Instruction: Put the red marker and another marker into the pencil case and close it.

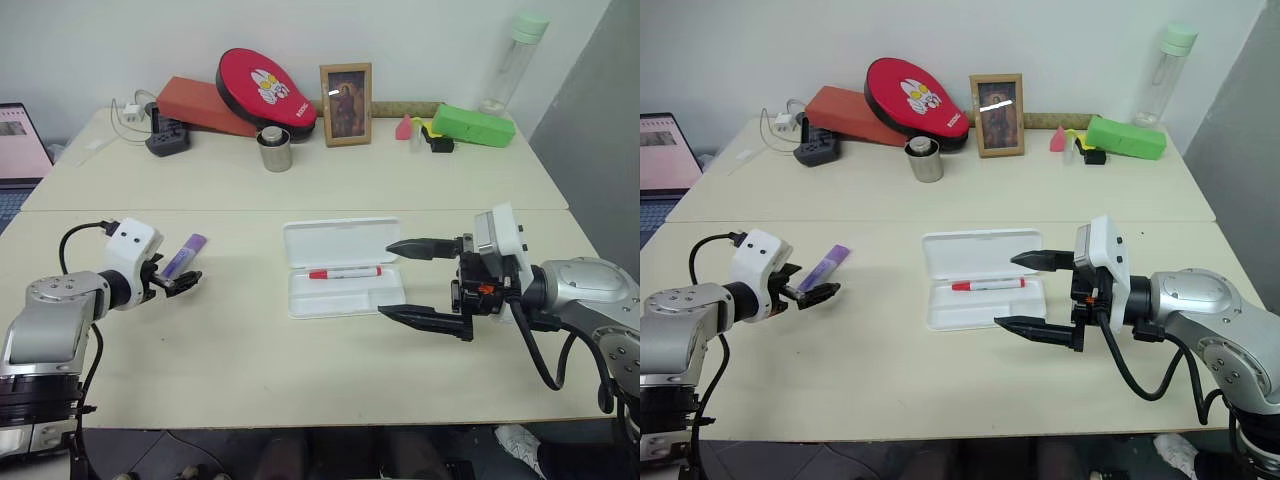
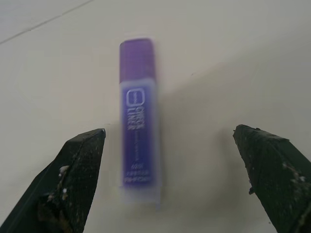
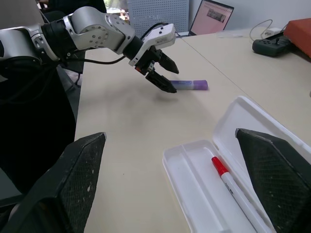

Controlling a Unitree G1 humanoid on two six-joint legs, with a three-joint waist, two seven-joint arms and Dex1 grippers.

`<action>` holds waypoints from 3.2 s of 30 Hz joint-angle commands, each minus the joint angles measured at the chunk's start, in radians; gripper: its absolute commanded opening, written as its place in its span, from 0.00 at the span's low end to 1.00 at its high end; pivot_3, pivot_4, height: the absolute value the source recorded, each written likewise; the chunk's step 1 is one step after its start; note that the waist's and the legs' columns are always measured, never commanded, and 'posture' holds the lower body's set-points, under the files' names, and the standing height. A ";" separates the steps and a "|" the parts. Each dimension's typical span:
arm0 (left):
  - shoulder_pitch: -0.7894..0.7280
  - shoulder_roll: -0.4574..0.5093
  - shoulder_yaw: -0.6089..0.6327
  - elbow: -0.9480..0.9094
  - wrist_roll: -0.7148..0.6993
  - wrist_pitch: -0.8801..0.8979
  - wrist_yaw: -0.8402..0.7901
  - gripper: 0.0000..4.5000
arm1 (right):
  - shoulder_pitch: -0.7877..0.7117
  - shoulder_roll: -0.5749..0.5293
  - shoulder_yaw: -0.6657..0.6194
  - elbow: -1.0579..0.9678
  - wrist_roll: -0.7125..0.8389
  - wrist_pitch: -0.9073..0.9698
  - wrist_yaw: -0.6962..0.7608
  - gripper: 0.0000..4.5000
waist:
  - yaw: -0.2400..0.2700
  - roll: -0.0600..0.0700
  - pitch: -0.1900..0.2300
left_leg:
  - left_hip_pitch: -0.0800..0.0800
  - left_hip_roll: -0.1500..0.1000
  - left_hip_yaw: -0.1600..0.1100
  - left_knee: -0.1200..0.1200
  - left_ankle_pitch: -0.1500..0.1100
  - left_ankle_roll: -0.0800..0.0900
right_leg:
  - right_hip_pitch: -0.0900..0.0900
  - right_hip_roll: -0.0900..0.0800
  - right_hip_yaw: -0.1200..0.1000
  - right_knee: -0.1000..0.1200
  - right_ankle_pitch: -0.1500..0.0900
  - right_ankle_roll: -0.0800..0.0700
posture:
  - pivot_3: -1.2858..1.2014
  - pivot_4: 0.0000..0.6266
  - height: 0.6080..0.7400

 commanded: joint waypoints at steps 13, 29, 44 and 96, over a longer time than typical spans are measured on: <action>-0.089 -0.018 -0.053 0.218 -0.018 -0.010 -0.043 0.77 | -0.003 -0.005 -0.030 -0.027 0.006 -0.003 -0.015 1.00 | -0.005 0.000 -0.001 | 0.001 -0.001 0.001 0.000 0.000 0.000 | 0.000 0.000 0.000 0.001 0.000 0.000 | 0.52 0.24 1.00; -0.067 -0.006 -0.076 0.219 -0.005 -0.050 -0.050 0.27 | 0.009 -0.003 -0.032 -0.019 -0.003 -0.014 -0.006 1.00 | -0.008 0.003 -0.002 | 0.002 0.000 0.001 0.000 0.000 0.000 | 0.001 0.000 0.001 0.001 0.000 0.000 | 0.52 0.24 1.00; -0.047 0.095 -0.335 -0.315 -0.077 -0.298 -0.539 0.27 | 0.139 -0.055 -0.156 -0.086 0.028 0.003 -0.043 1.00 | 0.008 0.003 -0.001 | -0.001 0.000 0.003 0.000 0.000 0.000 | 0.001 0.001 0.000 -0.001 0.001 -0.001 | 0.52 0.24 1.00; -0.351 -0.145 -0.599 -0.223 0.094 -0.144 -0.539 0.85 | 0.303 -0.064 -0.249 -0.223 0.112 0.008 -0.248 1.00 | -0.011 0.003 -0.001 | 0.000 0.000 0.007 0.001 -0.001 0.002 | 0.001 0.003 0.000 0.000 0.001 0.000 | 0.52 0.24 1.00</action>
